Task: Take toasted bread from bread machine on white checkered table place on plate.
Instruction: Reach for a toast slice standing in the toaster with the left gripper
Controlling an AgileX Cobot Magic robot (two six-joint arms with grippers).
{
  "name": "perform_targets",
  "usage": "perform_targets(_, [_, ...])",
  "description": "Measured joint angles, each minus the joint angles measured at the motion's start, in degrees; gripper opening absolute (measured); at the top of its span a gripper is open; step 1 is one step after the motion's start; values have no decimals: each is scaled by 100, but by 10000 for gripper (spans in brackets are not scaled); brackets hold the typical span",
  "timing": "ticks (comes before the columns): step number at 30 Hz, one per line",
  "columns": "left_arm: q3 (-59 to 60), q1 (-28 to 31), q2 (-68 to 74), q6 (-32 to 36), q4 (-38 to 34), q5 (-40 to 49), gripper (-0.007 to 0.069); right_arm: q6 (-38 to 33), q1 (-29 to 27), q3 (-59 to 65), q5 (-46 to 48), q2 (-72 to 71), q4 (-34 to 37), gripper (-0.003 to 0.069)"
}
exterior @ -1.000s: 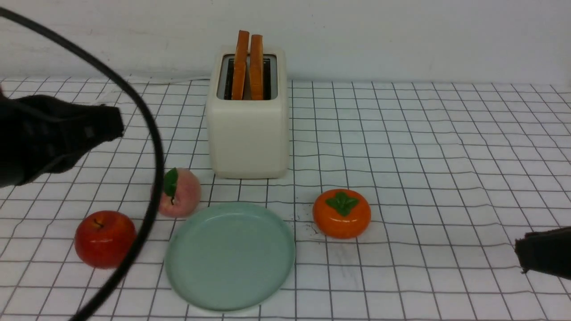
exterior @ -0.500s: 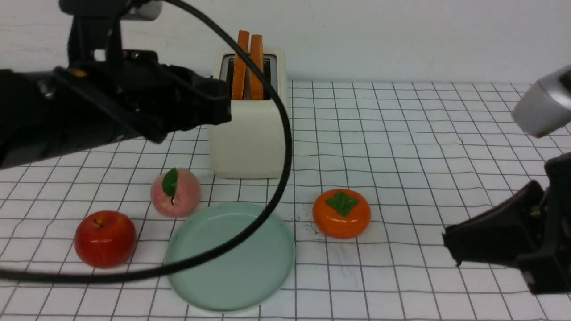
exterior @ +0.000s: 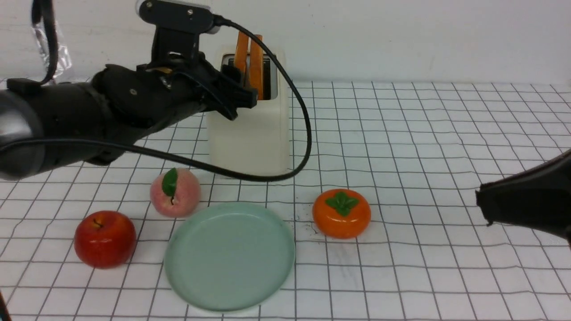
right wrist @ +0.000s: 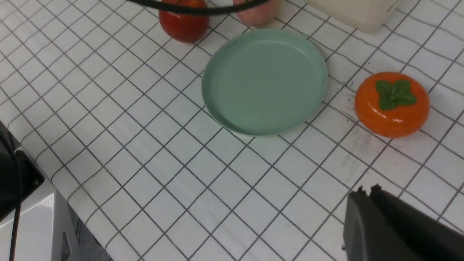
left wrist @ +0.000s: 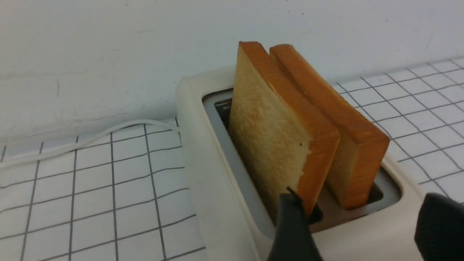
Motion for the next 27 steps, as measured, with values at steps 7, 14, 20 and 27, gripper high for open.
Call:
perform_targets(7, [-238, 0, 343, 0, 230, -227, 427, 2, 0, -1, 0, -12, -1, 21])
perform_targets(14, [-664, 0, 763, 0, 264, -551, 351, 2, 6, -1, -21, -19, -7, 24])
perform_targets(20, [-1058, 0, 1046, -25, 264, -696, 315, 7, 6, -1, -21, -19, -12, 24])
perform_targets(27, [-1378, -8, 1331, -258, 379, -696, 302, 7, 6, -1, -21, -25, -23, 24])
